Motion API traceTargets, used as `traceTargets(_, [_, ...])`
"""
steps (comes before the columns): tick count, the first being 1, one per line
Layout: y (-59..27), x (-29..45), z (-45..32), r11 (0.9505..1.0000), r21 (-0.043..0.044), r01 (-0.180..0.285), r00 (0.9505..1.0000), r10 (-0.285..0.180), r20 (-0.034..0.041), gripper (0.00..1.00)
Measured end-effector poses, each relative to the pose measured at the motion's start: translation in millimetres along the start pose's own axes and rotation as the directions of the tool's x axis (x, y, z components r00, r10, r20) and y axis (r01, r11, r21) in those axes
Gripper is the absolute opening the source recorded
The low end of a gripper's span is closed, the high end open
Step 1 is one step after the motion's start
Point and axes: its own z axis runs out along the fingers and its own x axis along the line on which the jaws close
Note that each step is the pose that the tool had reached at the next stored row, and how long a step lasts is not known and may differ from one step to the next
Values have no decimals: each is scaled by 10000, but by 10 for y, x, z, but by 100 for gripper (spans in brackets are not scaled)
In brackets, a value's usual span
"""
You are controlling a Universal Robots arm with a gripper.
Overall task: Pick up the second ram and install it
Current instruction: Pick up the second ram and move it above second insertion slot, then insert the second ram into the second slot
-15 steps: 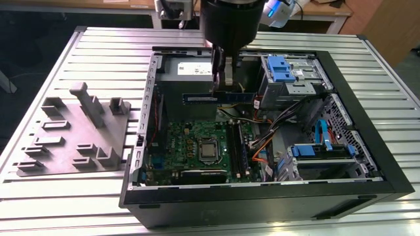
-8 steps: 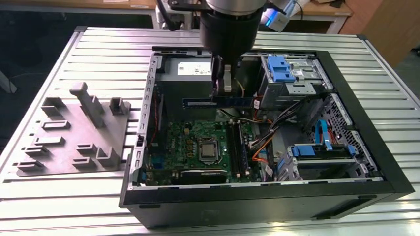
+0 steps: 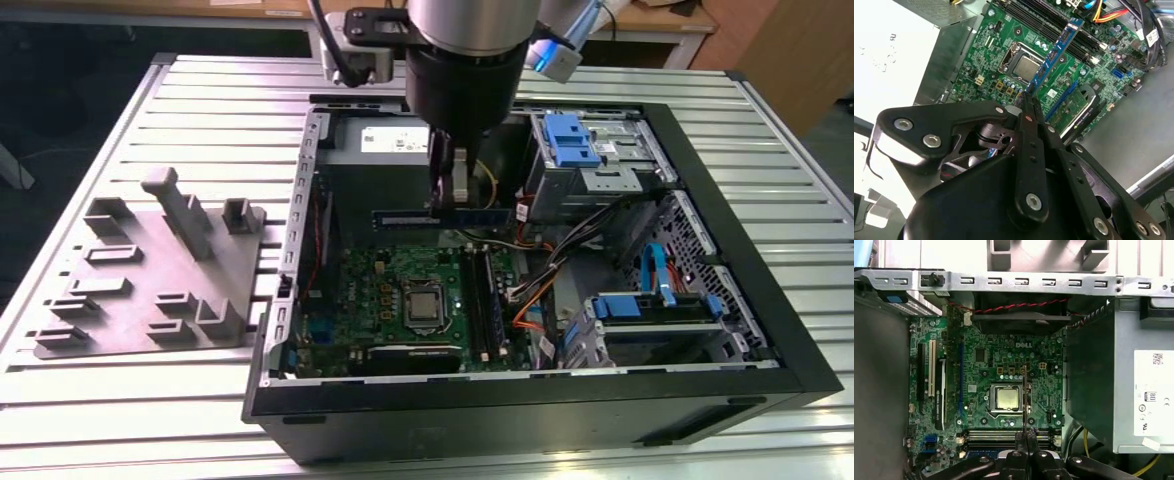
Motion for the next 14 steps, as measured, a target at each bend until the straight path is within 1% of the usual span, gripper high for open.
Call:
traceTargets(3, [-1,2,45,10000,0,-1,10000,1,0,11])
traceTargets(9, [-1,30,72,10000,0,0,10000,0,2,11])
traceTargets(14, [-1,32,74,10000,0,3,10000,-3,-9,11])
